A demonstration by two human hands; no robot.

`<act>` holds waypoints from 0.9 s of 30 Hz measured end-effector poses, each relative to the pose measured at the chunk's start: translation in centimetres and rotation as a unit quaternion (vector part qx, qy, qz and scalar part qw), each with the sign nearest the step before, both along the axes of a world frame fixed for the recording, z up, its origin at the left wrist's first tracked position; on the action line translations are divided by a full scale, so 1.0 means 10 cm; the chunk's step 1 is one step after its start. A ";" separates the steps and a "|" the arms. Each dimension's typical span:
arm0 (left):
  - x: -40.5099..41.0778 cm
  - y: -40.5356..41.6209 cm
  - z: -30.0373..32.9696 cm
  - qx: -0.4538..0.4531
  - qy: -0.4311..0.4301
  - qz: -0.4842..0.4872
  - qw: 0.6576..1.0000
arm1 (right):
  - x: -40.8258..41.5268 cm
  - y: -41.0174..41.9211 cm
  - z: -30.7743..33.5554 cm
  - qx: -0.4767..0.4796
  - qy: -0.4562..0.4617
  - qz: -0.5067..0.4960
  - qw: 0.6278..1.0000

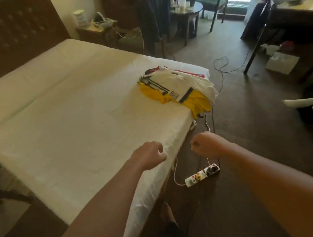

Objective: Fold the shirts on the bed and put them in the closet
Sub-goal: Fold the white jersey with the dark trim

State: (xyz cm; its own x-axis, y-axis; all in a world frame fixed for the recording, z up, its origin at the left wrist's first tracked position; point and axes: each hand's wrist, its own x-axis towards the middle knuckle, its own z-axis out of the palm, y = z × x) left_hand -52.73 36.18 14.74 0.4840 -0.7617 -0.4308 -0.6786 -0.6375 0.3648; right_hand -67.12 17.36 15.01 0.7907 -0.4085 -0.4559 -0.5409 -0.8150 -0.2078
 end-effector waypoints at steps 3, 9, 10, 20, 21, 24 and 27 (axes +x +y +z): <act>0.57 -0.32 0.07 0.015 -0.017 -0.008 1.000 | 0.52 -0.29 0.10 -0.009 -0.011 -0.005 1.000; 1.39 -0.93 0.16 -0.002 -0.014 -0.013 1.000 | 1.39 -0.75 0.20 -0.009 -0.038 0.011 0.999; 1.49 -1.00 0.17 -0.006 -0.012 -0.013 1.000 | 1.51 -0.82 0.20 -0.012 -0.035 0.015 0.999; 2.60 -1.89 0.00 0.016 -0.013 0.015 1.000 | 2.80 -1.79 -0.07 -0.028 -0.018 0.036 0.999; 2.73 -2.04 -0.06 0.019 -0.013 0.019 1.000 | 2.96 -1.97 -0.15 -0.028 -0.021 0.037 0.999; 3.12 -2.51 -0.27 0.037 -0.007 0.038 0.999 | 3.41 -2.52 -0.43 -0.013 -0.015 0.042 0.999; 3.55 -3.05 -0.54 0.064 0.006 0.072 0.995 | 3.93 -3.15 -0.73 0.003 0.007 0.048 0.999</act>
State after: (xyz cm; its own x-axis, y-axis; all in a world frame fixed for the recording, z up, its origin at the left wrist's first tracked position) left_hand -17.26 5.70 9.31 0.5790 -0.6225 -0.5266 -0.5723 -0.7703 0.2814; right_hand -27.82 -14.19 7.72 0.8195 -0.3279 -0.4700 -0.4631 -0.8620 -0.2061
